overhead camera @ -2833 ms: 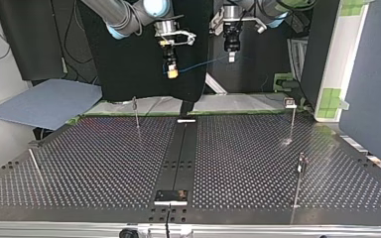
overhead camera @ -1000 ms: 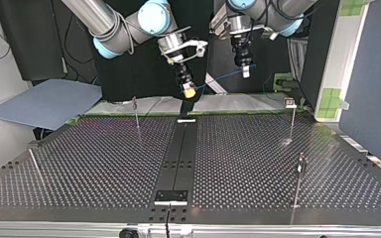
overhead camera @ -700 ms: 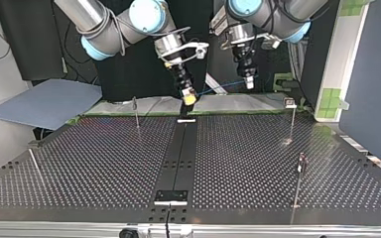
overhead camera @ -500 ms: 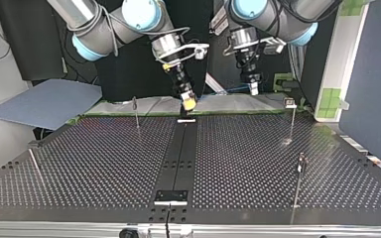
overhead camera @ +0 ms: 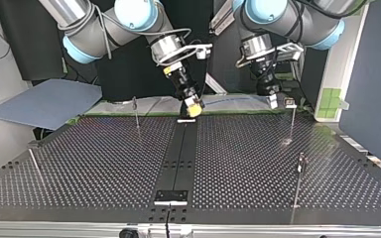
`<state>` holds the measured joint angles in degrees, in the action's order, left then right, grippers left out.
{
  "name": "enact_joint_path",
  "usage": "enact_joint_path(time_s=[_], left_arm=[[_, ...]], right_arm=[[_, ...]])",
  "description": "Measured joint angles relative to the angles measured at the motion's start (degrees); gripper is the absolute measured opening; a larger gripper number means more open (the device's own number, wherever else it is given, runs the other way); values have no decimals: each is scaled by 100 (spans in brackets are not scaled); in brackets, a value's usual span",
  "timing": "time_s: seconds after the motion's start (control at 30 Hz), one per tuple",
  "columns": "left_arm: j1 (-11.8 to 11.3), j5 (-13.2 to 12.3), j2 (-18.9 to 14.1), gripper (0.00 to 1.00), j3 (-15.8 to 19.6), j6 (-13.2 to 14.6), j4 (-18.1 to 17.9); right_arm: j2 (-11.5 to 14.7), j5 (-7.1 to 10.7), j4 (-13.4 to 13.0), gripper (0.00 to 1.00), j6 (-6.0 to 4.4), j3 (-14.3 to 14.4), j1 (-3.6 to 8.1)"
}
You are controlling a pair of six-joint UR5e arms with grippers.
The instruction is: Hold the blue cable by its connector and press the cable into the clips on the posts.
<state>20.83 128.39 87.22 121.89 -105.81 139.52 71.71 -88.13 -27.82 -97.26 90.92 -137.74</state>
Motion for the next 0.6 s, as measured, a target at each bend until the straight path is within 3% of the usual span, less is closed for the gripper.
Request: enact_joint_path(time_s=[0.27,0.6], left_arm=[[-375,-346,-380,0,-33,-103,380],[-864,-779,-870,0,-327,-145,870]], right_arm=[[-384,42,22,0,-13,-240,-26],[-449,222,148,0,-81,-566,-9]])
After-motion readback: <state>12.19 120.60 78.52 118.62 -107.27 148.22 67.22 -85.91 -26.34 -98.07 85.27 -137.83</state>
